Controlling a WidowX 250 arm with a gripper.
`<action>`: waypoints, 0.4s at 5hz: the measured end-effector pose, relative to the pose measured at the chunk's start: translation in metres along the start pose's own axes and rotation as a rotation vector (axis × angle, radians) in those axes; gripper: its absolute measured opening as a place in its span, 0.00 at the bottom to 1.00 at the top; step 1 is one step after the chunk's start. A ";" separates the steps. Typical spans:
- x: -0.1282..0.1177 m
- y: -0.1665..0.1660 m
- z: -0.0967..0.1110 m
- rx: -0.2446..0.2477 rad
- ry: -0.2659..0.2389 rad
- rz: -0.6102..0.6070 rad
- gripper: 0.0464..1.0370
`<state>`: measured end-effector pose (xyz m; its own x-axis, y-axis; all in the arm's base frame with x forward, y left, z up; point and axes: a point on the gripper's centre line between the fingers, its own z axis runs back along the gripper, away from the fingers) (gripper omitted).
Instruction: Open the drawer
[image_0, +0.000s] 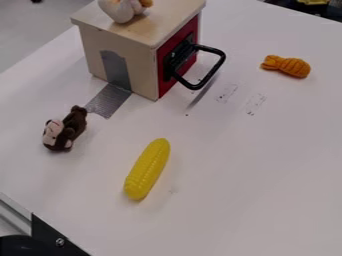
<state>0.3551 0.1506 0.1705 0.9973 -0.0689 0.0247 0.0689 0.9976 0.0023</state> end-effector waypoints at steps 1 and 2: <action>0.000 -0.001 -0.014 -0.018 0.036 0.000 0.96; 0.007 -0.031 -0.013 -0.010 0.096 0.015 0.96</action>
<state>0.3600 0.1195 0.1580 0.9960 -0.0537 -0.0710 0.0533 0.9986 -0.0075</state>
